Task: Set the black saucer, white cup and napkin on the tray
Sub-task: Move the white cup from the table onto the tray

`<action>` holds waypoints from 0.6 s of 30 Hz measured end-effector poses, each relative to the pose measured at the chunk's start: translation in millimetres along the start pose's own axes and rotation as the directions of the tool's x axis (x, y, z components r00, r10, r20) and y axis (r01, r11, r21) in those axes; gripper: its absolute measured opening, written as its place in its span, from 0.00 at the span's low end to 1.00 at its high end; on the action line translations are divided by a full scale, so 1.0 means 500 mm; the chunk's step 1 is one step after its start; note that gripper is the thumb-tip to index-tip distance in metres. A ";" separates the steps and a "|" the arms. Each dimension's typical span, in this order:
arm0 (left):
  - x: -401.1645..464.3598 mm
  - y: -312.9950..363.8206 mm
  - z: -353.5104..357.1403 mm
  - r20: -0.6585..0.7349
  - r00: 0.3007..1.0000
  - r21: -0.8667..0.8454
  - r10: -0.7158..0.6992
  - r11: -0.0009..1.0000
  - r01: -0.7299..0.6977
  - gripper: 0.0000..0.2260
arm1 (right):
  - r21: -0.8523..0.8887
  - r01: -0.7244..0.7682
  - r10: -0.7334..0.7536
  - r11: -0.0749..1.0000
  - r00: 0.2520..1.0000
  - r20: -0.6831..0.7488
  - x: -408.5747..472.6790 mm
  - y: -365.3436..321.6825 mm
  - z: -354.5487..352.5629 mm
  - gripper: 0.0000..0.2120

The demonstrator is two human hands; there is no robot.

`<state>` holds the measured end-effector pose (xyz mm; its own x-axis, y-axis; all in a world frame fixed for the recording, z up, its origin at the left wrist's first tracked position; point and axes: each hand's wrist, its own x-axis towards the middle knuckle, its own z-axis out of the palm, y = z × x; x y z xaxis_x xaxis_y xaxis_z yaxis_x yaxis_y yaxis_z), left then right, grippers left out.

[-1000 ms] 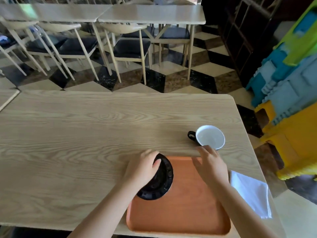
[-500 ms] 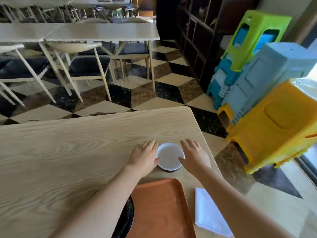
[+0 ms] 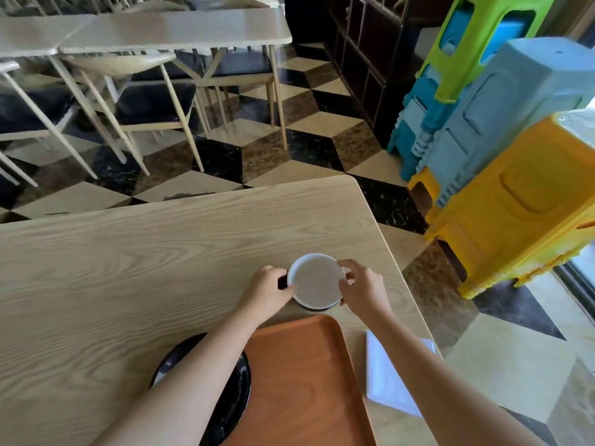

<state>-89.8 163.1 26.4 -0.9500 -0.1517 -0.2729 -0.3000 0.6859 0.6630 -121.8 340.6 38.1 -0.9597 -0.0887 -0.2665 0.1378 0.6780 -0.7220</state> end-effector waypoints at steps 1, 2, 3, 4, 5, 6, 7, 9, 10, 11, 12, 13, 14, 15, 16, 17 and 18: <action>-0.006 -0.006 0.004 -0.014 1.000 -0.037 -0.001 0.999 0.000 0.06 | 0.008 -0.005 0.005 1.000 1.000 -0.014 -0.007 0.002 0.001 0.20; -0.015 -0.010 0.006 -0.027 1.000 -0.058 0.000 0.998 -0.001 0.06 | 0.013 -0.002 0.002 1.000 1.000 -0.024 -0.015 0.003 0.000 0.19; -0.023 -0.013 0.008 -0.045 0.999 -0.082 0.006 0.997 -0.010 0.06 | 0.020 0.008 -0.008 1.000 0.999 -0.035 -0.023 0.004 -0.001 0.19; -0.035 -0.013 0.007 -0.062 0.998 -0.105 0.009 0.994 -0.016 0.06 | 0.028 0.026 -0.025 0.999 0.999 -0.042 -0.032 0.002 -0.005 0.19; -0.046 -0.014 0.005 -0.083 0.996 -0.134 0.013 0.991 -0.024 0.06 | 0.037 0.045 -0.043 0.998 0.998 -0.051 -0.039 0.000 -0.008 0.18; -0.059 -0.014 0.002 -0.106 0.994 -0.159 0.014 0.987 -0.030 0.05 | 0.046 0.063 -0.060 0.997 0.996 -0.060 -0.048 -0.003 -0.013 0.18; -0.072 -0.016 0.001 -0.131 0.991 -0.184 0.011 0.982 -0.035 0.05 | 0.059 0.076 -0.072 0.995 0.995 -0.064 -0.058 -0.006 -0.018 0.18; -0.102 -0.018 -0.002 -0.155 0.988 -0.236 -0.011 0.971 -0.026 0.06 | 0.079 0.093 -0.090 0.993 0.995 -0.048 -0.078 -0.008 -0.025 0.17; -0.118 -0.018 -0.003 -0.152 0.988 -0.249 -0.019 0.968 -0.020 0.05 | 0.081 0.098 -0.095 0.992 0.995 -0.034 -0.088 -0.006 -0.026 0.17; -0.133 -0.019 -0.002 -0.149 0.989 -0.251 -0.018 0.968 -0.020 0.04 | 0.085 0.099 -0.098 0.991 0.995 -0.019 -0.097 -0.003 -0.026 0.17; -0.148 -0.018 -0.001 -0.140 0.990 -0.252 -0.018 0.967 -0.018 0.04 | 0.091 0.096 -0.096 0.991 0.995 -0.001 -0.105 0.001 -0.026 0.17; -0.160 -0.017 0.002 -0.130 0.991 -0.266 -0.023 0.964 -0.013 0.05 | 0.095 0.088 -0.090 0.992 0.996 0.016 -0.113 0.005 -0.026 0.17; -0.172 -0.016 0.004 -0.112 0.993 -0.287 -0.038 0.958 0.004 0.06 | 0.097 0.076 -0.079 0.992 0.996 0.033 -0.119 0.011 -0.024 0.17; -0.180 -0.016 0.008 -0.097 0.994 -0.307 -0.052 0.952 0.019 0.07 | 0.097 0.060 -0.065 0.993 0.997 0.048 -0.124 0.018 -0.022 0.17; -0.188 -0.017 0.013 -0.085 0.994 -0.315 -0.064 0.948 0.034 0.07 | 0.090 0.044 -0.050 0.995 0.997 0.063 -0.128 0.026 -0.019 0.17; -0.193 -0.020 0.018 -0.086 0.994 -0.313 -0.068 0.949 0.038 0.07 | 0.077 0.028 -0.034 0.997 0.997 0.076 -0.130 0.033 -0.015 0.17; -0.197 -0.023 0.023 -0.090 0.993 -0.305 -0.071 0.952 0.040 0.07 | 0.064 0.013 -0.019 0.998 0.996 0.090 -0.132 0.040 -0.011 0.17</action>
<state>8.4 178.4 37.6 -0.9303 -0.2631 -0.2556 -0.3502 0.4298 0.8323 -57.3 364.0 45.0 -0.9363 -0.1667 -0.3093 0.1407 0.6287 -0.7648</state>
